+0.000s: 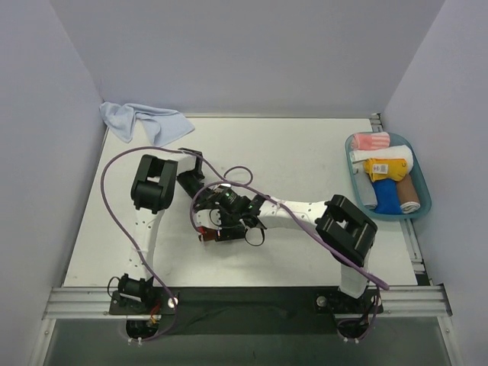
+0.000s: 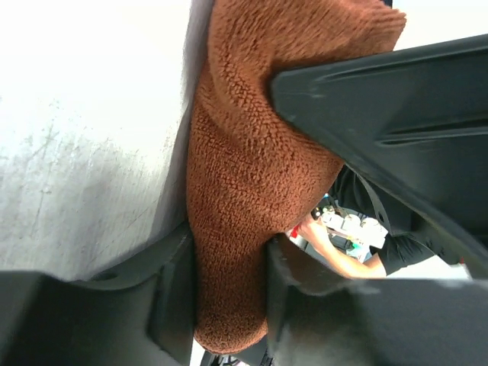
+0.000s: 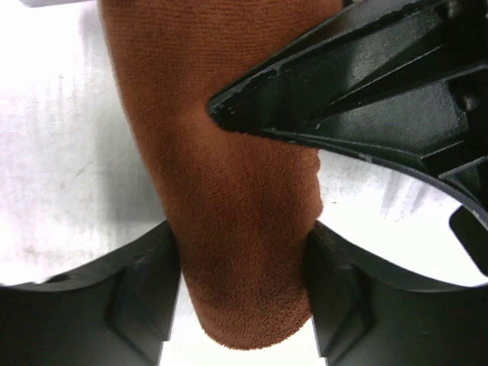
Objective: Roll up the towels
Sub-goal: Place the rolled towel into the container
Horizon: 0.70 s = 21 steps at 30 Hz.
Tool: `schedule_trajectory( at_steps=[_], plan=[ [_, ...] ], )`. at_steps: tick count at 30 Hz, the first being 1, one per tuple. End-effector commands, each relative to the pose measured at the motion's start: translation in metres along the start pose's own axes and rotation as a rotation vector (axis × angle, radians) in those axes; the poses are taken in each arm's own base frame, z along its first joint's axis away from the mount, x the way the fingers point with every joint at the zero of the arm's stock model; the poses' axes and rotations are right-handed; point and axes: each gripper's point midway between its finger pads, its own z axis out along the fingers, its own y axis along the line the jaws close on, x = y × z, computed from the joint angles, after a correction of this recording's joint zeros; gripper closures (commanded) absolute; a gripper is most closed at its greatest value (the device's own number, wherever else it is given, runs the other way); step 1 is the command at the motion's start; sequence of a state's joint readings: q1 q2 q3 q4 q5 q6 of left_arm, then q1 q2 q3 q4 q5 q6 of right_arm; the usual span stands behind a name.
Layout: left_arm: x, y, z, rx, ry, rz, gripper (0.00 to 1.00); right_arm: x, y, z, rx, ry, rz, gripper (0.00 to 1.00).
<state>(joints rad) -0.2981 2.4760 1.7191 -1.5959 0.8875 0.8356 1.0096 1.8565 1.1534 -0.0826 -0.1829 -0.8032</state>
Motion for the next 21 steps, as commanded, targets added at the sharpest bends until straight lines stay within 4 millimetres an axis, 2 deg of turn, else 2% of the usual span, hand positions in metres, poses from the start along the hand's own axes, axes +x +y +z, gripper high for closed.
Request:
schedule_trajectory(
  at_steps=[1,2,3,5,6,7,9,10,12,13,14,15,17,18,19,20,21],
  plan=[
    [-0.008,0.049,-0.005,-0.142,0.04,0.184,0.57,0.027,0.043,0.018,-0.149,0.073,0.021,0.44],
    [-0.009,0.048,-0.006,-0.142,0.035,0.187,0.54,0.03,0.047,0.02,-0.162,0.082,0.026,0.53],
    [-0.01,0.046,-0.009,-0.148,0.023,0.191,0.48,0.034,0.052,0.021,-0.179,0.092,0.036,0.67],
    [-0.013,0.044,-0.018,-0.172,-0.007,0.201,0.42,0.04,0.059,0.017,-0.209,0.107,0.065,0.79],
    [-0.013,0.045,-0.025,-0.184,-0.031,0.2,0.35,0.041,0.062,0.015,-0.22,0.112,0.075,0.92],
    [-0.014,0.048,-0.03,-0.201,-0.053,0.203,0.3,0.041,0.066,0.013,-0.235,0.111,0.102,0.98],
    [-0.016,0.046,-0.05,-0.224,-0.123,0.201,0.24,0.042,0.073,0.004,-0.264,0.124,0.134,1.0],
    [-0.017,0.046,-0.058,-0.237,-0.153,0.202,0.11,0.04,0.077,0.002,-0.287,0.122,0.161,1.0],
    [-0.019,0.038,-0.079,-0.27,-0.214,0.216,0.03,0.046,0.087,-0.008,-0.345,0.166,0.225,1.0],
    [-0.018,0.037,-0.093,-0.29,-0.252,0.224,0.03,0.04,0.084,-0.011,-0.356,0.159,0.255,1.0],
    [-0.02,0.033,-0.107,-0.315,-0.293,0.24,0.03,0.043,0.09,-0.017,-0.397,0.178,0.336,1.0],
    [-0.023,0.02,-0.125,-0.36,-0.344,0.277,0.03,0.042,0.088,-0.02,-0.404,0.176,0.374,1.0],
    [-0.026,0.015,-0.16,-0.445,-0.455,0.298,0.03,0.038,0.087,-0.028,-0.414,0.167,0.469,1.0],
    [-0.025,-0.002,-0.175,-0.497,-0.501,0.334,0.03,0.042,0.079,-0.032,-0.401,0.161,0.525,1.0],
    [-0.025,-0.004,-0.193,-0.547,-0.565,0.345,0.03,0.042,0.076,-0.035,-0.398,0.154,0.561,1.0],
    [-0.02,-0.02,-0.21,-0.602,-0.617,0.378,0.03,0.042,0.069,-0.042,-0.384,0.14,0.595,1.0],
    [-0.015,-0.022,-0.211,-0.624,-0.631,0.371,0.03,0.044,0.062,-0.047,-0.374,0.129,0.671,1.0]
  ],
)
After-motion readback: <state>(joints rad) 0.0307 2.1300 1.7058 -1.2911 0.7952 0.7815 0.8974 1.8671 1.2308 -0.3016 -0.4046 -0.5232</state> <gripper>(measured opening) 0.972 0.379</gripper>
